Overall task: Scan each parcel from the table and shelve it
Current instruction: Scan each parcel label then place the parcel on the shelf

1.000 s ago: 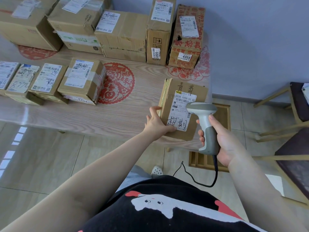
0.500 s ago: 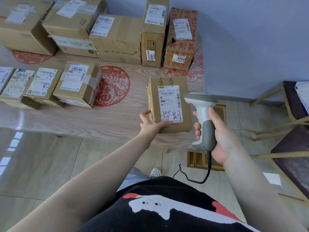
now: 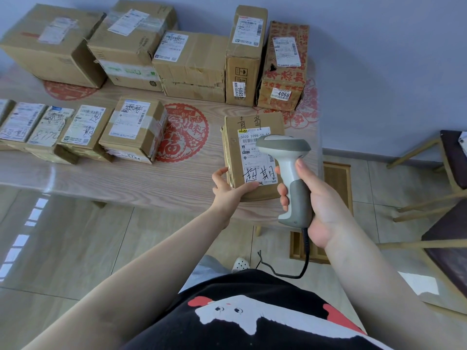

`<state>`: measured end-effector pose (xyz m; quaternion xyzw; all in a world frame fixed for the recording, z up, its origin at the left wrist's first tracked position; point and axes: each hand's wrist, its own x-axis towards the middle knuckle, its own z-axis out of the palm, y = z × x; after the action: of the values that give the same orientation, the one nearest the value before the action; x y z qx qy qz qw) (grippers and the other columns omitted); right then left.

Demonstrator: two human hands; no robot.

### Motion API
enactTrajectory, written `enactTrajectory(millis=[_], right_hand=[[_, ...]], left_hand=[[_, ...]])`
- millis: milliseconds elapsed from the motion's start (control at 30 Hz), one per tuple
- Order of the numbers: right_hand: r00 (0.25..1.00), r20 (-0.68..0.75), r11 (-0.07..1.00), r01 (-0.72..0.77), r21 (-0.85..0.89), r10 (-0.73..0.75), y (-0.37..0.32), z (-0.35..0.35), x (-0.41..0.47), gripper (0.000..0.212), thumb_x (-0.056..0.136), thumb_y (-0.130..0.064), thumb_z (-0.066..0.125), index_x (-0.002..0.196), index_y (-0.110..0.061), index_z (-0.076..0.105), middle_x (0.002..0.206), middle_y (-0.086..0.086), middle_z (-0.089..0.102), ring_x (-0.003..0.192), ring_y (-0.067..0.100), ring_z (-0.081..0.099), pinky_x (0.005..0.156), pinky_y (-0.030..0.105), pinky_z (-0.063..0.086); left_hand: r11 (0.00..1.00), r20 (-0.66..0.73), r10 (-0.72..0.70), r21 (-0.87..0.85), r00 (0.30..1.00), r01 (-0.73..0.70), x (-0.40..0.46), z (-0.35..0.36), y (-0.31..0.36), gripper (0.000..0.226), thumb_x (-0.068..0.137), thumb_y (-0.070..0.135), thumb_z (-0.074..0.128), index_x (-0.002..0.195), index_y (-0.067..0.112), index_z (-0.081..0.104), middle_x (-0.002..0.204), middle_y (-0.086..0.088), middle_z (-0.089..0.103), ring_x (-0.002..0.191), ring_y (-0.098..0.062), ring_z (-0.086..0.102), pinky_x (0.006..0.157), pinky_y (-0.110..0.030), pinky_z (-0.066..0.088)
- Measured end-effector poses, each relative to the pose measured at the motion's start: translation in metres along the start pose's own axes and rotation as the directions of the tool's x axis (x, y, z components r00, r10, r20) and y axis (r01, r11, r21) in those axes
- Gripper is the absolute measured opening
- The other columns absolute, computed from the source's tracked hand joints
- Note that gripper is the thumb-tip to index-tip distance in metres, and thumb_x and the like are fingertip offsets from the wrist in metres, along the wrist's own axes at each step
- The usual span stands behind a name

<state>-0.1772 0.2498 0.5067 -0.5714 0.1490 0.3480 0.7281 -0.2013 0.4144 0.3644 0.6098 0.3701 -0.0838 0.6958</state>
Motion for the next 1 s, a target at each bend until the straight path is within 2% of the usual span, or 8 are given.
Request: enactTrajectory(millis=[200,300,500,600,733,833,933,1000], right_hand=[[1.0,-0.005,1.0,-0.015,-0.024,0.015,-0.003,0.005,-0.001,0.04,0.094,-0.049,0.054,0.102,-0.015,0.074,0.069,0.003,0.063,0.057,0.011,0.054,0.063,0.023,0.046],[1.0,-0.011,0.999,-0.028,-0.017,0.028,-0.003,0.005,-0.001,0.043,0.092,-0.051,0.057,0.107,-0.014,0.073,0.071,0.003,0.064,0.058,0.011,0.055,0.061,0.022,0.048],[1.0,0.012,1.0,0.013,-0.01,-0.013,-0.001,0.009,-0.003,0.05,0.09,-0.051,0.057,0.116,-0.011,0.07,0.071,0.004,0.062,0.057,0.012,0.054,0.059,0.021,0.047],[1.0,0.001,1.0,0.016,-0.016,-0.016,0.002,0.011,-0.002,0.053,0.089,-0.051,0.059,0.12,-0.01,0.068,0.072,0.004,0.062,0.058,0.012,0.055,0.059,0.021,0.048],[1.0,0.008,0.999,-0.018,-0.048,0.018,0.007,0.018,0.002,0.043,0.093,-0.051,0.056,0.111,-0.015,0.073,0.074,0.002,0.064,0.062,0.01,0.057,0.067,0.024,0.047],[0.999,0.031,0.997,-0.027,-0.066,0.029,0.015,0.032,0.009,0.038,0.094,-0.05,0.055,0.103,-0.018,0.074,0.075,0.0,0.065,0.064,0.009,0.057,0.067,0.024,0.046],[0.996,0.072,0.993,-0.053,-0.101,0.06,0.027,0.049,0.015,0.041,0.094,-0.053,0.051,0.104,-0.019,0.072,0.07,-0.001,0.061,0.06,0.009,0.053,0.063,0.021,0.043],[0.991,0.11,0.991,-0.06,-0.122,0.074,0.037,0.061,0.017,0.043,0.093,-0.055,0.049,0.107,-0.019,0.07,0.069,-0.002,0.059,0.059,0.009,0.051,0.062,0.02,0.043]], left_hand=[[1.0,0.004,0.012,-0.001,1.0,-0.012,-0.003,-0.005,-0.001,0.103,0.042,0.059,0.09,0.123,0.051,0.027,0.135,-0.006,0.042,0.125,-0.026,0.05,0.108,-0.049,0.044],[1.0,0.006,0.028,0.004,1.0,-0.028,-0.004,-0.006,0.0,0.101,0.046,0.056,0.087,0.126,0.048,0.026,0.135,-0.007,0.037,0.125,-0.024,0.045,0.109,-0.048,0.042],[0.999,-0.008,0.024,-0.03,1.0,-0.024,0.0,-0.011,0.002,0.101,0.044,0.058,0.09,0.124,0.051,0.028,0.136,-0.006,0.043,0.124,-0.026,0.051,0.107,-0.049,0.046],[0.998,-0.021,-0.001,-0.069,1.0,-0.001,0.0,-0.018,0.002,0.103,0.038,0.065,0.092,0.12,0.055,0.029,0.136,-0.006,0.048,0.122,-0.026,0.055,0.105,-0.049,0.047],[0.989,-0.08,-0.042,-0.146,0.996,0.03,-0.004,-0.043,0.0,0.109,0.028,0.068,0.092,0.117,0.056,0.031,0.135,-0.007,0.054,0.121,-0.025,0.058,0.104,-0.047,0.049],[0.976,-0.135,-0.024,-0.219,0.991,-0.007,-0.025,-0.069,0.005,0.111,0.041,0.056,0.093,0.131,0.043,0.03,0.134,-0.004,0.056,0.117,-0.021,0.061,0.101,-0.044,0.052],[0.956,-0.203,-0.032,-0.293,0.979,-0.03,-0.046,-0.099,0.0,0.093,0.067,0.037,0.086,0.139,0.031,0.028,0.119,0.005,0.063,0.103,-0.012,0.064,0.097,-0.038,0.052],[0.941,-0.25,-0.045,-0.335,0.967,-0.042,-0.064,-0.123,-0.009,0.087,0.072,0.03,0.083,0.14,0.029,0.028,0.108,0.011,0.066,0.096,-0.007,0.065,0.096,-0.034,0.052]])
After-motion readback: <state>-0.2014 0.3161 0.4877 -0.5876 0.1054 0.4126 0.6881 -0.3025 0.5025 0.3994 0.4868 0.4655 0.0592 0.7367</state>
